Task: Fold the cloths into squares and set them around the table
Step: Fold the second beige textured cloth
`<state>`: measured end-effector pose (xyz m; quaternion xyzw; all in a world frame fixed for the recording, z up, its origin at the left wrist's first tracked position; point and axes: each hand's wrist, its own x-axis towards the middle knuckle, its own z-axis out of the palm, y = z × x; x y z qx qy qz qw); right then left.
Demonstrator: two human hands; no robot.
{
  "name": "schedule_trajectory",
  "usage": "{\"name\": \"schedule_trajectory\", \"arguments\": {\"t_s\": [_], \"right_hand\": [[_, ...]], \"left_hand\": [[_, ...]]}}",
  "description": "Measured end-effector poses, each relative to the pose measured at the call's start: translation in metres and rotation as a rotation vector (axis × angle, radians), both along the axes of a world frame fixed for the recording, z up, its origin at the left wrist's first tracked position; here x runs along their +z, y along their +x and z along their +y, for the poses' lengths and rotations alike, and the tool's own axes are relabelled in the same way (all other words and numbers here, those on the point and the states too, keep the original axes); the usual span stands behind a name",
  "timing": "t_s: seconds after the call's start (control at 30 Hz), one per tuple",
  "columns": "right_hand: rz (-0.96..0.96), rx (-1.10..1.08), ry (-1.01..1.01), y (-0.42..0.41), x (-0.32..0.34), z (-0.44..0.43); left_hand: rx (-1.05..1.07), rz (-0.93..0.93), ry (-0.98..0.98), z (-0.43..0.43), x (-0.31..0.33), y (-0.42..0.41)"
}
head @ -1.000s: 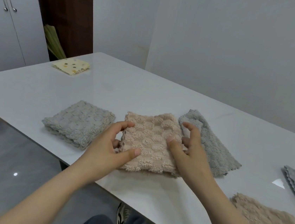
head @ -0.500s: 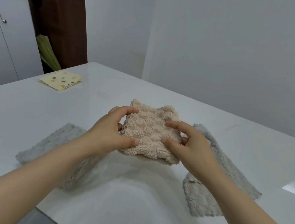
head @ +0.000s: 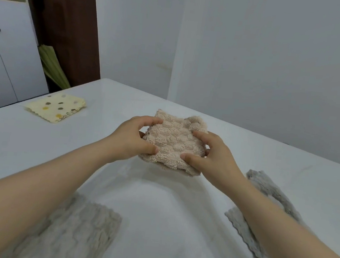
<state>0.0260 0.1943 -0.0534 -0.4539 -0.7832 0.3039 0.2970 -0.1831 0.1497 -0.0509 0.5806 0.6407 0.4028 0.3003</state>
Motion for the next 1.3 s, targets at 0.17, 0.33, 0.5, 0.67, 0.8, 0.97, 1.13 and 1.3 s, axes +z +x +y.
{"name": "schedule_trajectory", "arguments": {"t_s": [0.17, 0.33, 0.5, 0.67, 0.8, 0.97, 1.13, 1.3], "right_hand": [[-0.004, -0.009, 0.012, -0.033, -0.013, 0.049], [0.007, -0.020, 0.018, -0.060, -0.027, 0.091], [0.019, -0.034, 0.016, -0.084, -0.042, 0.127], [0.027, -0.074, 0.005, -0.103, -0.052, 0.156], [0.107, -0.116, -0.054, -0.113, -0.057, 0.177], [0.124, -0.137, -0.056, -0.123, -0.063, 0.193], [0.131, -0.167, -0.005, -0.127, -0.074, 0.196], [0.131, -0.192, 0.031, -0.128, -0.077, 0.196]], "left_hand": [[0.059, 0.028, 0.020, 0.053, -0.017, -0.026], [0.075, 0.044, 0.003, 0.099, -0.028, -0.048], [0.103, 0.046, 0.002, 0.136, -0.038, -0.069], [0.154, 0.007, 0.036, 0.166, -0.048, -0.079], [0.223, -0.042, 0.109, 0.187, -0.058, -0.083], [0.281, 0.018, 0.195, 0.203, -0.073, -0.089], [0.297, 0.075, 0.234, 0.208, -0.078, -0.090], [0.307, 0.127, 0.267, 0.208, -0.081, -0.087]]}}
